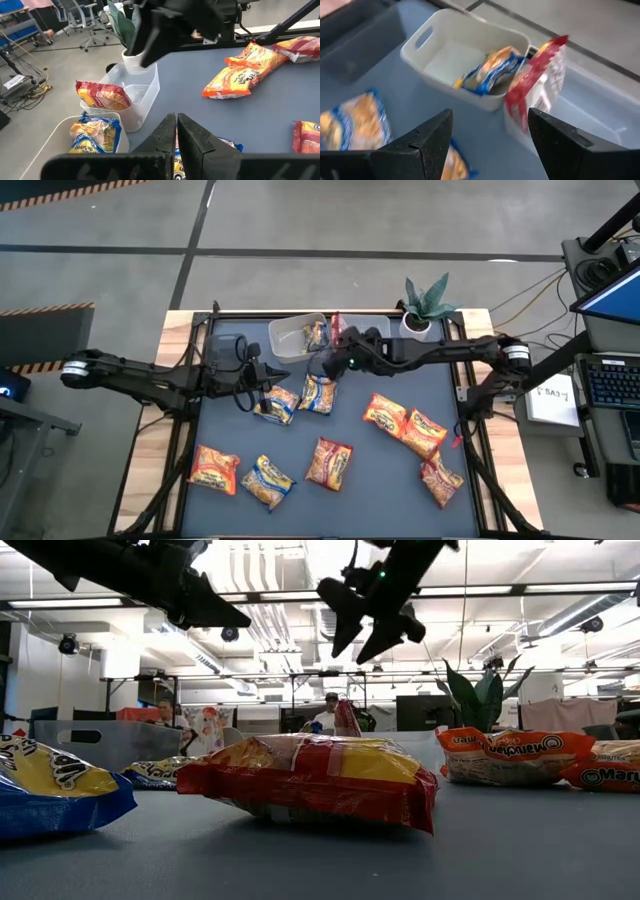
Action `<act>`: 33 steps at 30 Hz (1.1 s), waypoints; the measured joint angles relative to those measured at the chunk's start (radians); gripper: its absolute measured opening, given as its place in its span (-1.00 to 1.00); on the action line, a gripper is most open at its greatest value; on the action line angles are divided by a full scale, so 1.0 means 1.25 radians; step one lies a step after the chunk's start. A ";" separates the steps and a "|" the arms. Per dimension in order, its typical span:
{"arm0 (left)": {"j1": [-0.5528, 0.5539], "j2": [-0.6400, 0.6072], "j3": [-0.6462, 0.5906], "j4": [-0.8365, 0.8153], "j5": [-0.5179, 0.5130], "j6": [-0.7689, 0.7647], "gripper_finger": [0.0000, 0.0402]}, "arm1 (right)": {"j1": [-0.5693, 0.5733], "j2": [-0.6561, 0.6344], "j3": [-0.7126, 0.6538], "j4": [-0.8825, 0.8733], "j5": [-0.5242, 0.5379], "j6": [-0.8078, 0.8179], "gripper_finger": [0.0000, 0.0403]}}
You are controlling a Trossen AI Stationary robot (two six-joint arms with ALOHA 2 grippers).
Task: Sort Maruchan noodles
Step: Put the blue noodle pack into the gray bin
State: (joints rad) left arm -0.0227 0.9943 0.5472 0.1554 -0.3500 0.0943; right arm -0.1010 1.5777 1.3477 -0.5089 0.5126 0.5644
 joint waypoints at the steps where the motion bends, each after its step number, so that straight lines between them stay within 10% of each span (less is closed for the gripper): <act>1: 0.000 0.000 0.000 -0.001 0.000 -0.006 -1.00 | 0.010 -0.004 -0.005 -0.010 -0.001 -0.002 0.21; 15: 0.000 0.044 0.000 -0.005 0.000 -0.125 -1.00 | 0.053 -0.014 -0.120 -0.025 -0.162 0.016 0.20; 29: 0.000 0.346 0.006 0.065 0.004 -0.174 -1.00 | 0.036 -0.016 -0.326 0.291 -0.284 0.075 0.20; 33: 0.001 0.429 0.036 0.071 0.119 -0.158 -1.00 | 0.025 -0.016 -0.357 0.343 -0.285 0.117 0.23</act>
State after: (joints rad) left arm -0.0216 1.5303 0.5921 0.2437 -0.2015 -0.1026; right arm -0.0699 1.5578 0.9021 -0.0798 0.1557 0.7106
